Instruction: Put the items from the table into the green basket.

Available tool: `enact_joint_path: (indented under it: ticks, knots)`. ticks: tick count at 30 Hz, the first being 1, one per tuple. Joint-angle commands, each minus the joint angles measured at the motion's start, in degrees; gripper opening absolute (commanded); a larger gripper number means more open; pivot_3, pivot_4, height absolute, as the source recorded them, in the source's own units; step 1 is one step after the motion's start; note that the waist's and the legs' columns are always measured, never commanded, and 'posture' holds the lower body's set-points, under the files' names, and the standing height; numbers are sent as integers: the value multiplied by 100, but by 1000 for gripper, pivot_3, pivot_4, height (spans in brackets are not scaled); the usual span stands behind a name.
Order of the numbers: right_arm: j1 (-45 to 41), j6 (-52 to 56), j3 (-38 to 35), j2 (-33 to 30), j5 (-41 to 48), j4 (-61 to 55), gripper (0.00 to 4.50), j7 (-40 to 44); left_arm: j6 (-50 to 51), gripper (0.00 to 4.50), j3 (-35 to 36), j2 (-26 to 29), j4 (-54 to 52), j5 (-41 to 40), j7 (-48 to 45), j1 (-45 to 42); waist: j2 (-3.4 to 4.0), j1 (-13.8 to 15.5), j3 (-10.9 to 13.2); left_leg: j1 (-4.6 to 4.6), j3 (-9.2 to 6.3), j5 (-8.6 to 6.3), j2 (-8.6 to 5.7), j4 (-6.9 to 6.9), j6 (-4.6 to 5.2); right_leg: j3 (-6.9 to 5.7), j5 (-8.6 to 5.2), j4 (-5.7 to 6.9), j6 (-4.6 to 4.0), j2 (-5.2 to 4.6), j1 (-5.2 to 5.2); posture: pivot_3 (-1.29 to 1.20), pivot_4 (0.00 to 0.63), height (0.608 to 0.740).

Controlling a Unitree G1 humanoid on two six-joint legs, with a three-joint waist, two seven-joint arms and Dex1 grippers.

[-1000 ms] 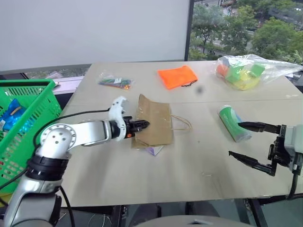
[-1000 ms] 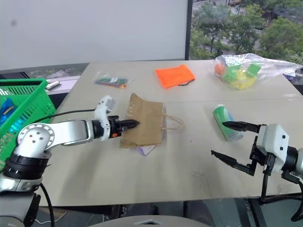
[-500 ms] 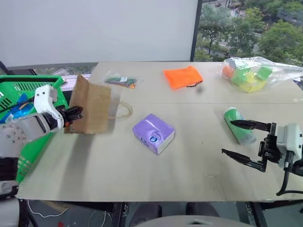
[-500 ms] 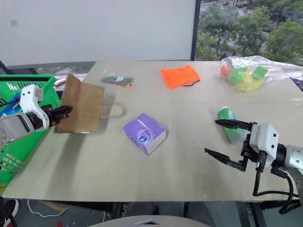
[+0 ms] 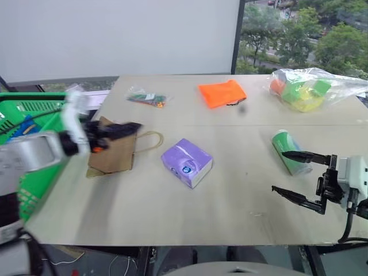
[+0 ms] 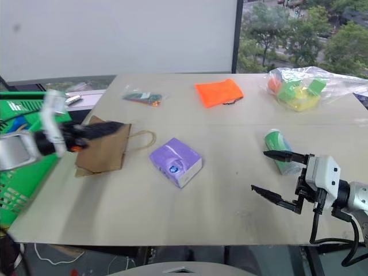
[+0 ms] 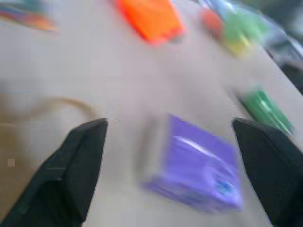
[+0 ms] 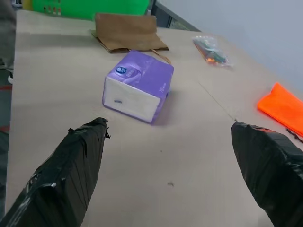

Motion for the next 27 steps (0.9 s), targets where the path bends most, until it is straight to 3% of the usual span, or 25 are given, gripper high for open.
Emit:
enact_joint_path:
  ticks: [1,3,10,16,24,27]
  knots:
    - [30,-46,-179,-26,60,-245,4500,-76,108,4376,-507,-289,-91,319,218,-418,-19,-45,8,1,0,0,1,1,0,1,0,3,0,4,0,-43,0,740]
    - [130,55,-298,-82,165,-333,4500,-83,24,4376,-996,-468,164,848,127,-808,-40,-80,12,4,-3,1,8,5,-2,-2,0,9,-3,62,-4,-52,0,740]
    - [478,228,-498,-149,243,-680,4500,-131,-604,4376,-3351,-290,1224,2989,-1569,-1643,-21,-273,6,7,23,4,6,-3,-9,19,12,6,-30,77,-9,-95,0,740]
    - [570,387,-580,-197,288,-893,4500,-226,-1334,4376,-4362,-553,2696,4119,-3237,-1956,-25,-365,4,1,36,2,5,1,-5,27,9,-11,-20,74,-10,-138,0,740]
    - [311,551,-388,-278,316,-937,4500,-301,-1538,1057,-4030,-925,3333,4687,-3960,-1988,-17,-364,-10,7,57,-1,9,2,0,33,-2,-6,1,74,-7,-104,0,740]
    - [27,579,-63,-259,270,-863,4500,-311,-1255,535,-3041,-1067,2971,4401,-3449,-1748,-14,-357,-13,8,44,-1,17,2,1,36,-1,-3,2,71,-8,-76,0,740]
